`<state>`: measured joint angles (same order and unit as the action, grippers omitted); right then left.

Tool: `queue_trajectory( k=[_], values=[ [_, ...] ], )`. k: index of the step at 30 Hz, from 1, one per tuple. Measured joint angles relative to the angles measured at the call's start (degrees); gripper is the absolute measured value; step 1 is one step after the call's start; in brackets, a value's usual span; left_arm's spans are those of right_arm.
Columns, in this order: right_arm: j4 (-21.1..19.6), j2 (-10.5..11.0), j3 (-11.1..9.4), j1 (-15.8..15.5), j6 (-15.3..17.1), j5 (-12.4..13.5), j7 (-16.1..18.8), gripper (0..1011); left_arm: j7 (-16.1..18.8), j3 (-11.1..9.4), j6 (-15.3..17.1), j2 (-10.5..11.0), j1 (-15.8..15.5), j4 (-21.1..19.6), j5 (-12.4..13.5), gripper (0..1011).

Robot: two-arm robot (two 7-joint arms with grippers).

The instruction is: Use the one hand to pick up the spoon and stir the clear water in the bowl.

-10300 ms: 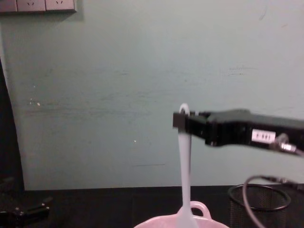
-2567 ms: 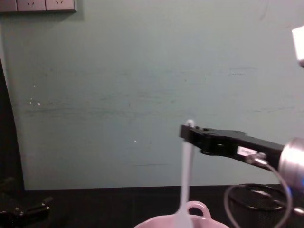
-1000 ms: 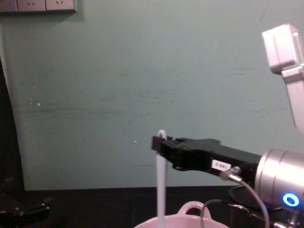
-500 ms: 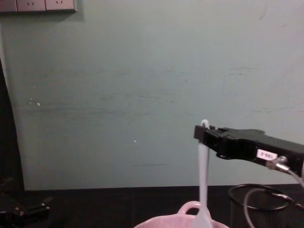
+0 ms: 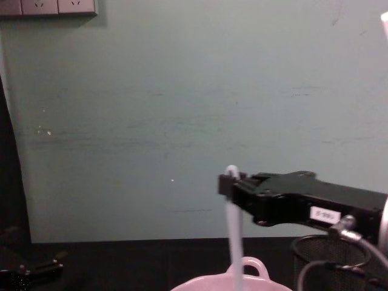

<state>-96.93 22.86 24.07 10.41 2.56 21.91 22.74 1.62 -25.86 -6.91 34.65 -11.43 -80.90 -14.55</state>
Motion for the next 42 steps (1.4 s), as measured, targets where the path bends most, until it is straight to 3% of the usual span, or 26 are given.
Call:
queue_trajectory(
  k=[10, 21, 31, 42],
  values=[
    [2.11, -3.74, 3.63, 2.21, -0.38, -0.11, 1.74, 110, 0.0, 0.0, 0.0, 0.0, 0.0, 0.0, 0.0, 1005],
    [8.25, -6.75, 3.94, 6.3, -1.52, 1.39, 2.31, 109, 0.0, 0.0, 0.0, 0.0, 0.0, 0.0, 0.0, 1005],
    [12.19, -7.05, 0.36, 7.48, -3.18, 3.11, 0.57, 110, 0.0, 0.0, 0.0, 0.0, 0.0, 0.0, 0.0, 1005],
    [9.37, -4.19, -3.49, 4.38, -3.4, 3.75, -1.21, 110, 0.0, 0.0, 0.0, 0.0, 0.0, 0.0, 0.0, 1005]
  ],
)
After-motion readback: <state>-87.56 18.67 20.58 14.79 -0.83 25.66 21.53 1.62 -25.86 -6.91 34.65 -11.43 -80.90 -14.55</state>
